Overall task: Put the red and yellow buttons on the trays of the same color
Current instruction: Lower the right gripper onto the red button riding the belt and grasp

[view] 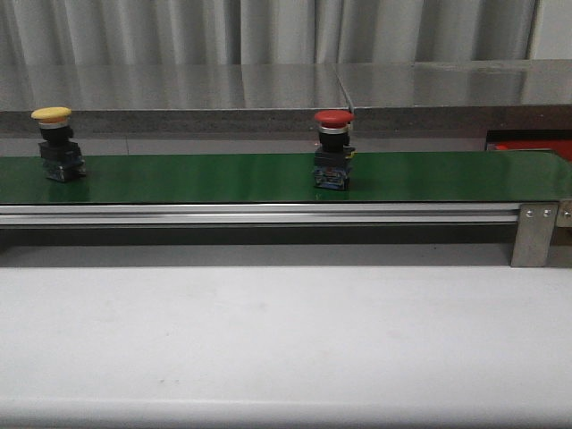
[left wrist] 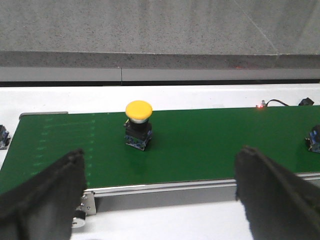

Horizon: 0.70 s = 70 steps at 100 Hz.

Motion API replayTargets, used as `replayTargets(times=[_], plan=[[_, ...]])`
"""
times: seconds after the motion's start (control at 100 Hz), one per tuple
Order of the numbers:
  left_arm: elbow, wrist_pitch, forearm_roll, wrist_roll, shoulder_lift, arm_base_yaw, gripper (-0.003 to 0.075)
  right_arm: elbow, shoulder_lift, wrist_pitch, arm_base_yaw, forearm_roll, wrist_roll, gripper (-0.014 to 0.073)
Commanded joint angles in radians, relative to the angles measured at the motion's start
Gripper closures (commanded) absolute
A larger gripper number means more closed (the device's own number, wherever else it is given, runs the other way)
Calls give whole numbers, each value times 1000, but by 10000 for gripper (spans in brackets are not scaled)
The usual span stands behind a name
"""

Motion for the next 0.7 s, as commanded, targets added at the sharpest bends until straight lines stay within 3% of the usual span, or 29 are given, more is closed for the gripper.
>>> replayTargets(times=[0.0, 0.11, 0.2, 0.37, 0.69], plan=[[31, -87, -26, 1, -86, -7, 309, -25, 4, -63, 0, 27, -8, 254], [86, -87, -29, 1, -158, -7, 543, -25, 4, -64, 0, 32, -8, 96], [103, -87, -28, 1, -188, -7, 740, -25, 6, -64, 0, 32, -8, 62], [103, -85, -28, 1, -190, -7, 739, -61, 75, -33, 0, 32, -8, 62], [103, -84, -28, 1, -190, -7, 739, -262, 424, 65, 43, 46, -83, 62]])
